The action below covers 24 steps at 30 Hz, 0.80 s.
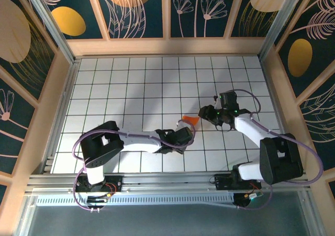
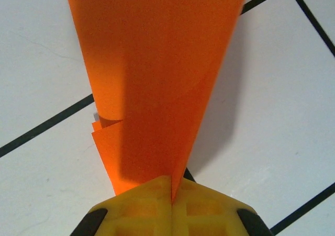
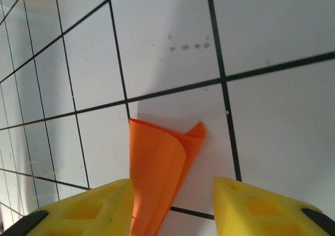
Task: Fold a paper plane with a square sheet of paper (fold left side to right side)
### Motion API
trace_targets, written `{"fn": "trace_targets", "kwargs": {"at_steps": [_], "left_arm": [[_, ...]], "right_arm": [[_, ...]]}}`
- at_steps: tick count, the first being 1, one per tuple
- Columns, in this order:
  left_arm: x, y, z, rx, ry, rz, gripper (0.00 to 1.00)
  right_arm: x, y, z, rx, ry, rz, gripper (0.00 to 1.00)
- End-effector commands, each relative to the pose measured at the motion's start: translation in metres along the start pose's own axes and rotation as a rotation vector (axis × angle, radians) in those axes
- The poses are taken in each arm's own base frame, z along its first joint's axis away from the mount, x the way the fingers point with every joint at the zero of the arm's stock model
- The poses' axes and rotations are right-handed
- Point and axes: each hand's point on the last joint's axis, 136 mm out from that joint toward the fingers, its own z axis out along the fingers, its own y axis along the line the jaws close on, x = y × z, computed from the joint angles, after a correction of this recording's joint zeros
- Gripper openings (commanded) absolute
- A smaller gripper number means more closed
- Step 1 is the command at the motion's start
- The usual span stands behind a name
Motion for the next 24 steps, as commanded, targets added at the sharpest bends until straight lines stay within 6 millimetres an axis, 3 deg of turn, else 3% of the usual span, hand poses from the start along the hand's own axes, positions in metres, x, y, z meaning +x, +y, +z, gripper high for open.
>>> {"fn": "trace_targets", "kwargs": {"at_steps": [1,12,24], "left_arm": [[0.000,-0.011,0.005,0.129,0.055,-0.055,0.04],[-0.008,-0.019,0.007,0.329,0.089,-0.223,0.05],[-0.024,-0.018,-0.005,0.585,0.045,-0.465,0.02]], "right_arm": [[0.008,-0.001,-0.005,-0.036,0.007,-0.025,0.46],[0.020,-0.001,-0.009,-0.091,-0.011,-0.089,0.49],[0.033,0.006,-0.005,-0.199,-0.035,-0.089,0.45]]}}
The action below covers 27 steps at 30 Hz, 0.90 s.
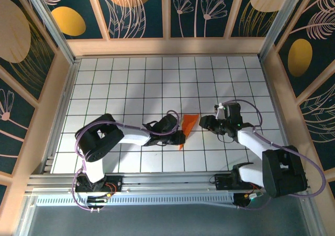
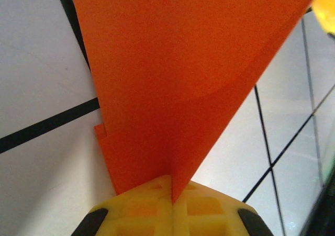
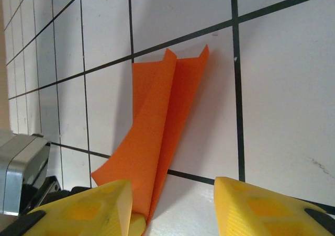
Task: Fold a paper plane with a square sheet of paper (fold left side to right side)
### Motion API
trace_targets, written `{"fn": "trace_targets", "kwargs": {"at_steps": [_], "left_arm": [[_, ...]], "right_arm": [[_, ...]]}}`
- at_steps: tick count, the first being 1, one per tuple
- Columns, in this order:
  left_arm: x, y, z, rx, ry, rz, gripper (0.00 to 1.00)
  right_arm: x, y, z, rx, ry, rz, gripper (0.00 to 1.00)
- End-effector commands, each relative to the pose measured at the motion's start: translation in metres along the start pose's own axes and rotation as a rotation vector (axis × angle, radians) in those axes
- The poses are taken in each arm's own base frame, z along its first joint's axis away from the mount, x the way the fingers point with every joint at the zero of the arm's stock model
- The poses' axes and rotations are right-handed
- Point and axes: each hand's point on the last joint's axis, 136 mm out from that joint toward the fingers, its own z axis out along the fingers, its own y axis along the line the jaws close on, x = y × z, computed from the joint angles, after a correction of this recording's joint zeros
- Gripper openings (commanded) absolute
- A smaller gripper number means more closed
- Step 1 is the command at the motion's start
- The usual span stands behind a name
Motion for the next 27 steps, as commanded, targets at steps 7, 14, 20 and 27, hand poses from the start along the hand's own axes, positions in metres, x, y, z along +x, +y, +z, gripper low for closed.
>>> {"fn": "trace_targets", "kwargs": {"at_steps": [7,14,20,27], "left_arm": [[-0.008,-0.023,-0.010,0.205,-0.023,-0.112,0.02],[-0.007,-0.017,-0.009,0.204,-0.021,-0.137,0.00],[-0.006,-0.013,-0.006,0.198,-0.021,-0.147,0.00],[-0.004,-0.011,-0.003,0.200,-0.014,-0.160,0.00]], "right_arm": [[0.002,0.022,0.013,-0.095,-0.006,-0.034,0.44],[0.001,0.031,0.024,-0.083,-0.019,-0.054,0.37],[-0.002,0.033,0.033,-0.083,-0.012,-0.053,0.36],[-0.004,0.034,0.042,-0.081,-0.007,-0.054,0.37]]}}
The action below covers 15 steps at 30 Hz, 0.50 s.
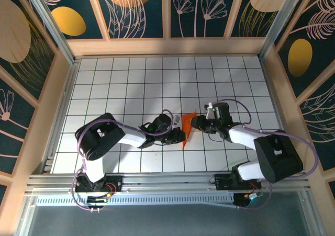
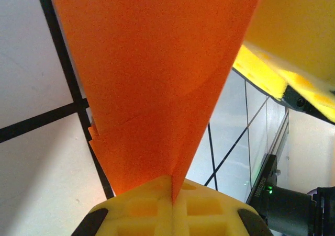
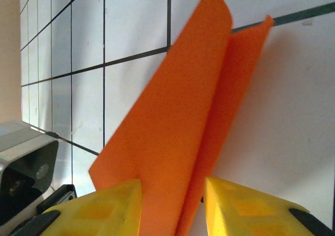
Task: Fold a paper plane with a square sheet of paper (fold left side to right side)
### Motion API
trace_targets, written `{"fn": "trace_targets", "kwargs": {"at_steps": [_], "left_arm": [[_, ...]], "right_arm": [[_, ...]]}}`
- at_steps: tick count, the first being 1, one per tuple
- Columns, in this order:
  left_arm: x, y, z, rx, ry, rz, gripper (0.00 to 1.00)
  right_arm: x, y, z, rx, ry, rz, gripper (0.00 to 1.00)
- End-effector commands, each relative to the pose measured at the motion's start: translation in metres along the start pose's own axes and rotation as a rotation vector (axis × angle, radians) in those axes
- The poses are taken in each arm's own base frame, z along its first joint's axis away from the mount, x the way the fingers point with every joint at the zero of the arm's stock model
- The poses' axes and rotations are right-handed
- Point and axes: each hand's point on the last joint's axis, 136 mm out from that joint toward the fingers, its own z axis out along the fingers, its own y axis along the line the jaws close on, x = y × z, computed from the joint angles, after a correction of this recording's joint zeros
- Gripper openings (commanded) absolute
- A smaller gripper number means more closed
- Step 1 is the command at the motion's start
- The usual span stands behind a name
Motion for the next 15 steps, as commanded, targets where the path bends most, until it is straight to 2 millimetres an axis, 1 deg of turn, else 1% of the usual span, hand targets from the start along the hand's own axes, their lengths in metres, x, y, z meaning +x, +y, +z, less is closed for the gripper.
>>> {"fn": "trace_targets", "kwargs": {"at_steps": [1,10,12,15], "left_arm": [[0.002,0.005,0.002,0.012,0.011,-0.020,0.00],[0.004,0.008,0.005,0.013,0.016,-0.031,0.01],[0.004,0.008,0.005,0.014,0.017,-0.032,0.02],[0.005,0.010,0.006,0.010,0.019,-0.036,0.05]], "right_arm": [[-0.014,0.008,0.004,-0.013,-0.038,-0.021,0.36],[-0.013,0.005,0.012,-0.015,-0.028,-0.015,0.36],[-0.013,0.004,0.014,-0.017,-0.027,-0.013,0.36],[-0.012,0.003,0.016,-0.014,-0.019,-0.009,0.36]]}}
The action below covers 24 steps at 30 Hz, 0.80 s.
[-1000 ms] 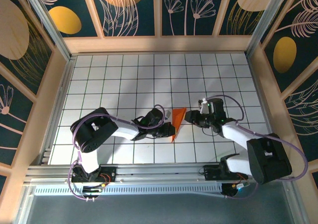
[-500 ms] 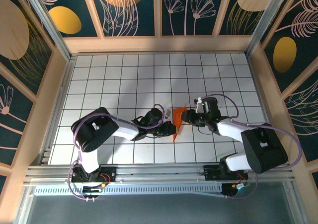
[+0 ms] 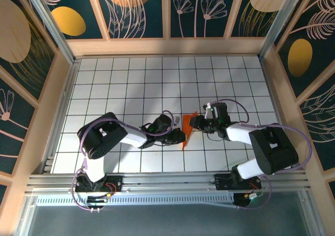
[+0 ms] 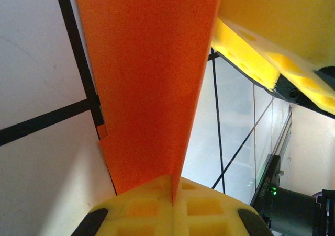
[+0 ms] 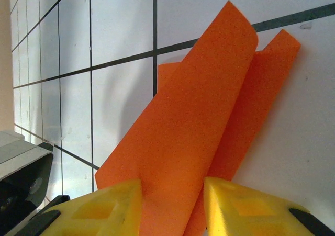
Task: Fold a paper plane with a square sheet of paper (fold left side to right side)
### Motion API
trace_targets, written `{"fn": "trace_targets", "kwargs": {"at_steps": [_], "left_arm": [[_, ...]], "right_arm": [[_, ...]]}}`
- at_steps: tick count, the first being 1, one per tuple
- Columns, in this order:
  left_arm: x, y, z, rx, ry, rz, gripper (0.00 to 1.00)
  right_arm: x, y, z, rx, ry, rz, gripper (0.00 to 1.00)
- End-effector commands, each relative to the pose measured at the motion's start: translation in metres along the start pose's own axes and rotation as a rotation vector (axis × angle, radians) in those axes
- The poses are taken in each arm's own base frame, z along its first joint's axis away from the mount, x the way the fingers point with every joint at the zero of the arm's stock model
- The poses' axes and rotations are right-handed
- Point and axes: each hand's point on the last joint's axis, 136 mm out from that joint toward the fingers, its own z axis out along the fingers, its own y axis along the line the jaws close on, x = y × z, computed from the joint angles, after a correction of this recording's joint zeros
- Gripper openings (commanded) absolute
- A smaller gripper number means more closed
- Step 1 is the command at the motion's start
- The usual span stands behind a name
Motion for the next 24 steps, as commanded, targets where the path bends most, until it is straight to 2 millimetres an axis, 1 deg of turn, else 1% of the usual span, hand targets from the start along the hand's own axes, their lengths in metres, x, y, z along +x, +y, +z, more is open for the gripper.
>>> {"fn": "trace_targets", "kwargs": {"at_steps": [1,4,9,13,19,24], "left_arm": [[0.002,0.005,0.002,0.012,0.011,-0.016,0.08],[0.003,0.006,0.003,0.014,0.015,-0.018,0.12],[0.005,0.007,0.003,0.020,0.021,-0.018,0.22],[0.004,0.004,0.000,0.028,0.011,-0.009,0.28],[-0.005,-0.001,-0.010,0.005,-0.021,0.011,0.41],[-0.017,0.004,-0.021,-0.031,-0.054,0.013,0.48]], "right_arm": [[-0.011,0.010,0.005,-0.019,-0.025,-0.013,0.36],[-0.007,0.005,0.008,-0.002,-0.008,-0.002,0.37],[0.000,-0.007,0.013,0.041,0.018,0.018,0.37],[0.002,-0.010,0.015,0.052,0.026,0.019,0.37],[0.005,-0.013,0.018,0.064,0.036,0.021,0.36],[0.006,-0.014,0.019,0.069,0.041,0.023,0.36]]}}
